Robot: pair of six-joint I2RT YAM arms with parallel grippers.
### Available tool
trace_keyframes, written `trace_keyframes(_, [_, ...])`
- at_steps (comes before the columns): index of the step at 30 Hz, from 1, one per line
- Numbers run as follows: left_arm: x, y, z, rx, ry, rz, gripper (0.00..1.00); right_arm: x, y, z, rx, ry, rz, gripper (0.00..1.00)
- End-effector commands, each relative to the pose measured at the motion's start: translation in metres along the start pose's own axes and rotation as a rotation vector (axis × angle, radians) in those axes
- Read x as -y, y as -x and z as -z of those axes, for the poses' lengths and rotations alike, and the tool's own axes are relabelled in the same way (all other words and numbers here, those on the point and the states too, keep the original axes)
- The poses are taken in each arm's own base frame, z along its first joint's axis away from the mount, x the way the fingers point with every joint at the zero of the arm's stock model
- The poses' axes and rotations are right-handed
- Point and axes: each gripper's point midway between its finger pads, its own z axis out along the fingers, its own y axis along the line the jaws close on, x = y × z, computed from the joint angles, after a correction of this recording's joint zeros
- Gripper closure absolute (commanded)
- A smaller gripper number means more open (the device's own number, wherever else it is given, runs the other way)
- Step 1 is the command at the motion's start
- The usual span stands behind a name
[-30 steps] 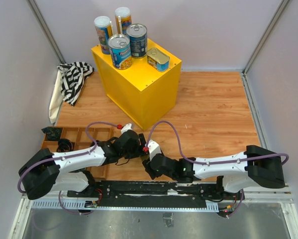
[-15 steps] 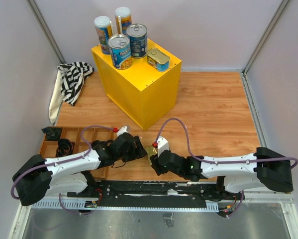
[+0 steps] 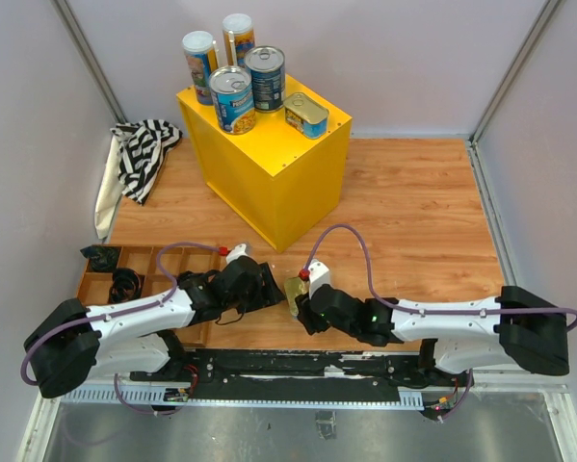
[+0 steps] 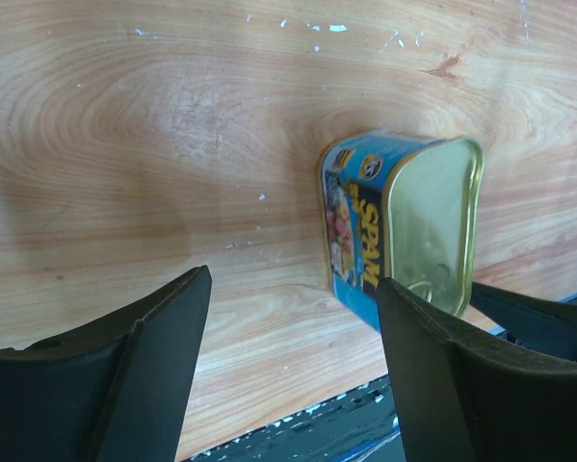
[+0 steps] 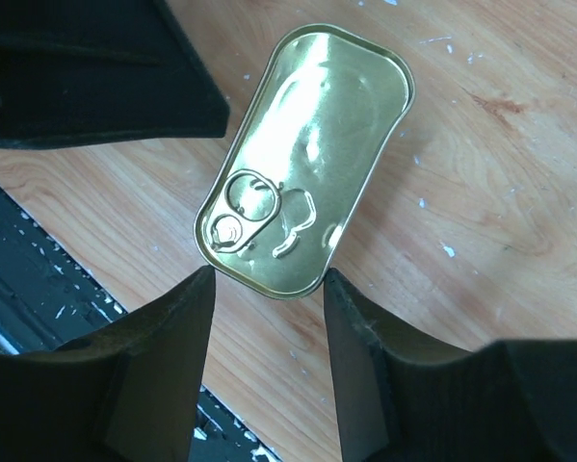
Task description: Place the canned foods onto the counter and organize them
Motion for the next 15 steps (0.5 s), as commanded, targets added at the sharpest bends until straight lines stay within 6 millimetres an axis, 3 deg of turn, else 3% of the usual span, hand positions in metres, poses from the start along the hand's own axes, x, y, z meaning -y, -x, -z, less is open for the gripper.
trace_keyframes(1, [0.002,0.002,0.002,-0.005,0.002,-0.007,0.27,0.025,-0.018,-0.001,-0.067,-0.065,0.005,0.62])
trace_keyframes(6, [-0.002,-0.002,0.002,-0.014,0.001,-0.009,0.27,0.029,-0.019,0.002,-0.078,-0.07,-0.003,0.63])
trace_keyframes(10, [-0.001,0.0,0.003,-0.005,-0.007,-0.011,0.27,0.022,-0.018,-0.001,-0.095,-0.043,-0.01,0.68])
trace_keyframes(15, [-0.001,0.004,0.004,0.011,0.002,-0.026,0.26,0.021,-0.004,0.003,-0.086,-0.063,0.009,0.73])
